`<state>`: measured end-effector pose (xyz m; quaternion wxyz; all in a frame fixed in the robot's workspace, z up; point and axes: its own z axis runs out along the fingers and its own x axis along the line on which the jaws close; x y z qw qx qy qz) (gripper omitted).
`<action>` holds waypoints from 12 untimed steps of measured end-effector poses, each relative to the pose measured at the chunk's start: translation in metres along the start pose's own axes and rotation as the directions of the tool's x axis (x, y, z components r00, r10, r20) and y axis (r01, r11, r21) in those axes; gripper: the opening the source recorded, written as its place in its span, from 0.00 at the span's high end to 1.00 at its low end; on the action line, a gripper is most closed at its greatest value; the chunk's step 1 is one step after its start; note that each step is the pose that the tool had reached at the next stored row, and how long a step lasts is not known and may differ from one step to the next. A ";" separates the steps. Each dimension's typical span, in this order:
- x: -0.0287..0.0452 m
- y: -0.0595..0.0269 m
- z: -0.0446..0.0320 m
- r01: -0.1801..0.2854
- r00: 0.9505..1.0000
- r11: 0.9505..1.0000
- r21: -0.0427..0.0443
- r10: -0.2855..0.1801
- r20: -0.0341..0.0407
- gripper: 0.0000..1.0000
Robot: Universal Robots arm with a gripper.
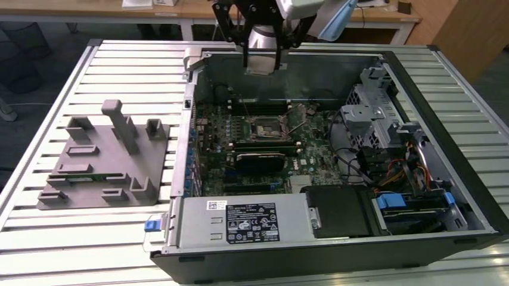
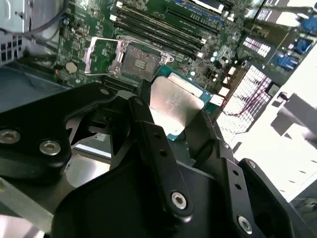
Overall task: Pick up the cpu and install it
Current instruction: 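Place the cpu into insertion slot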
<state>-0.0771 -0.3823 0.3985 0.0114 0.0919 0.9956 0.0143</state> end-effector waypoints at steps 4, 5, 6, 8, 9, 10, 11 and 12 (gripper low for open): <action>0.0000 0.0000 0.0005 -0.070 0.998 0.998 0.001 0.070 0.002 0.47; 0.0000 0.0000 0.0007 -0.086 0.996 0.996 0.002 0.086 0.003 0.47; 0.0000 0.0000 0.0008 -0.102 0.995 0.995 0.002 0.102 0.003 0.47; 0.0000 0.0001 0.0009 -0.135 0.991 0.991 0.002 0.135 0.004 0.47; 0.0000 0.0001 0.0010 -0.153 0.988 0.988 0.003 0.153 0.005 0.47; 0.0000 0.0001 0.0011 -0.169 0.986 0.986 0.003 0.169 0.005 0.47; 0.0001 0.0001 0.0012 -0.186 0.983 0.983 0.003 0.186 0.006 0.47; 0.0001 0.0001 0.0012 -0.202 0.979 0.979 0.003 0.202 0.007 0.47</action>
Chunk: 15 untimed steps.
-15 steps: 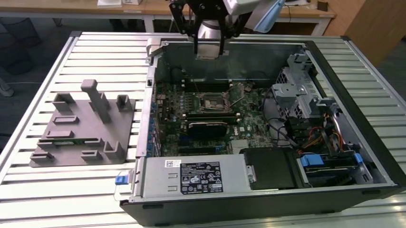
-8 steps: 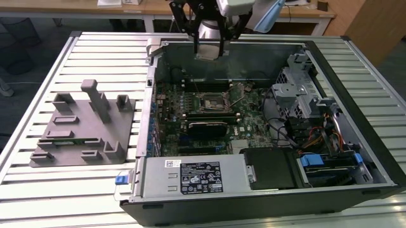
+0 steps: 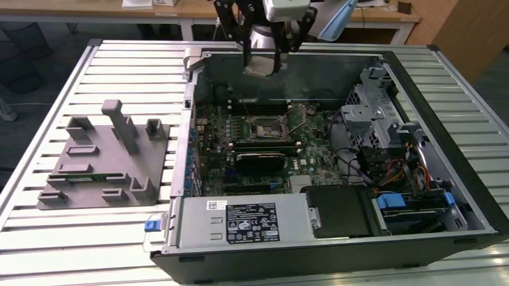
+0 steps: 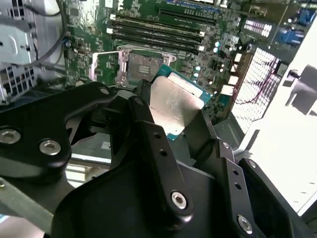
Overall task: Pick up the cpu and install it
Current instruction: 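Place the cpu into insertion slot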
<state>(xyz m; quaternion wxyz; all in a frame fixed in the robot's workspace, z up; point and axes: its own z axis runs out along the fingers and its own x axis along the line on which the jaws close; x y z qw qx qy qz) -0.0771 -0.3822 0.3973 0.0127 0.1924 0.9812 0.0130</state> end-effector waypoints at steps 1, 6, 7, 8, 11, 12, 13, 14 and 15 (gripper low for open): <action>0.0000 0.0000 0.0001 -0.017 1.000 1.000 0.000 0.017 0.001 0.47; 0.0001 0.0001 0.0004 -0.094 0.996 0.996 0.002 0.094 0.003 0.47; 0.0001 0.0002 0.0005 -0.110 0.994 0.994 0.002 0.110 0.003 0.47; 0.0001 0.0002 0.0006 -0.124 0.992 0.992 0.002 0.124 0.004 0.47; 0.0001 0.0003 0.0007 -0.172 0.985 0.985 0.003 0.172 0.006 0.47; 0.0002 0.0003 0.0008 -0.188 0.982 0.982 0.003 0.187 0.006 0.47; 0.0002 0.0004 0.0009 -0.203 0.979 0.979 0.003 0.203 0.007 0.47; 0.0002 0.0004 0.0009 -0.218 0.976 0.976 0.004 0.218 0.007 0.47; 0.0002 0.0004 0.0009 -0.232 0.973 0.973 0.004 0.232 0.008 0.47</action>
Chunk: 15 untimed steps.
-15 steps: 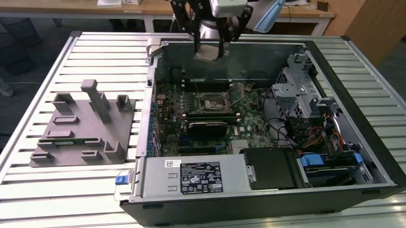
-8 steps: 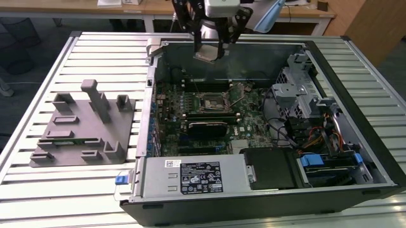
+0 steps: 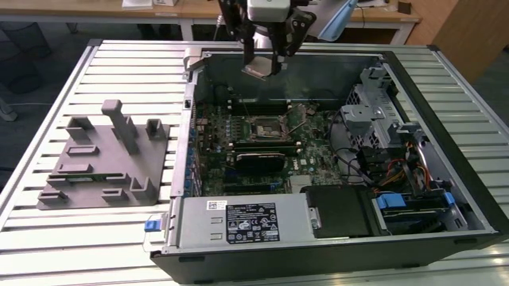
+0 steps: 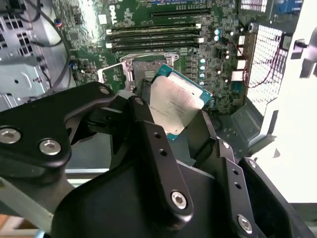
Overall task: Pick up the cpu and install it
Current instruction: 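Place the cpu into insertion slot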
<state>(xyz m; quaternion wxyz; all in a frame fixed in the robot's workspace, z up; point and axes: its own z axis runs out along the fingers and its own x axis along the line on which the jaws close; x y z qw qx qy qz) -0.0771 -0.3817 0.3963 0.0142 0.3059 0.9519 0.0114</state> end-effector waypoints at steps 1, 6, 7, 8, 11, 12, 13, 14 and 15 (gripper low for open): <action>0.0000 0.0001 0.0001 -0.015 1.000 1.000 0.000 0.015 0.000 0.47; 0.0003 0.0003 0.0003 -0.089 0.996 0.996 0.002 0.089 0.003 0.47; 0.0003 0.0004 0.0004 -0.104 0.995 0.995 0.002 0.104 0.003 0.47; 0.0004 0.0005 0.0005 -0.118 0.993 0.993 0.002 0.118 0.004 0.47; 0.0005 0.0006 0.0007 -0.161 0.987 0.987 0.003 0.161 0.005 0.47; 0.0005 0.0007 0.0007 -0.177 0.984 0.984 0.003 0.177 0.006 0.47; 0.0006 0.0007 0.0009 -0.192 0.981 0.981 0.003 0.192 0.006 0.47; 0.0006 0.0008 0.0010 -0.207 0.978 0.978 0.003 0.207 0.007 0.47; 0.0007 0.0008 0.0010 -0.222 0.975 0.975 0.004 0.222 0.007 0.47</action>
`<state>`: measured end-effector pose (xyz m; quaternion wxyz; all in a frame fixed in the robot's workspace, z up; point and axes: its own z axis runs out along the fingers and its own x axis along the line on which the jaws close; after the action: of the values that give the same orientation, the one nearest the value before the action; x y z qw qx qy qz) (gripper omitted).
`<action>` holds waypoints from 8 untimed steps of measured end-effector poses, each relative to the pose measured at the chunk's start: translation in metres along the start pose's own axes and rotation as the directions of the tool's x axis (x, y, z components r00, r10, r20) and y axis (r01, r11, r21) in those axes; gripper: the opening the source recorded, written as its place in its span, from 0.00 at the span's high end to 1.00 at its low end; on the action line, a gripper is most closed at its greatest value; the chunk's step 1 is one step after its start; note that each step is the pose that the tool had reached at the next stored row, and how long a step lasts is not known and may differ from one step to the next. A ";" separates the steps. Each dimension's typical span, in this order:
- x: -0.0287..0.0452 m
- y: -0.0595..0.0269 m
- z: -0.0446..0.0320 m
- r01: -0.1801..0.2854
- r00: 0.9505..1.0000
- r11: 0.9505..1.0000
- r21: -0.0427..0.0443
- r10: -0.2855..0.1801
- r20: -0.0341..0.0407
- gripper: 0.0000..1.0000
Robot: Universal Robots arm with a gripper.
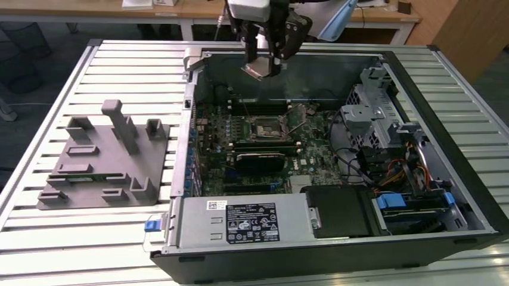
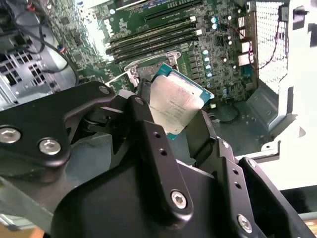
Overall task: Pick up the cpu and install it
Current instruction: 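Place the cpu into insertion slot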
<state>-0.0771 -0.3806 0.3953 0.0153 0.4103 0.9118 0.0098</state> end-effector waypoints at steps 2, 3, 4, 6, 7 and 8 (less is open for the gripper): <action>0.0001 0.0001 0.0002 -0.031 1.000 1.000 0.001 0.031 0.001 0.47; 0.0001 0.0001 0.0003 -0.046 0.999 0.999 0.001 0.046 0.001 0.47; 0.0002 0.0001 0.0004 -0.062 0.998 0.998 0.001 0.062 0.002 0.47; 0.0002 0.0001 0.0006 -0.097 0.995 0.995 0.002 0.097 0.003 0.47; 0.0002 0.0001 0.0006 -0.114 0.993 0.993 0.002 0.114 0.004 0.47; 0.0002 0.0001 0.0007 -0.131 0.991 0.991 0.002 0.131 0.004 0.47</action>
<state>-0.0771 -0.3804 0.3946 0.0160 0.4695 0.8828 0.0088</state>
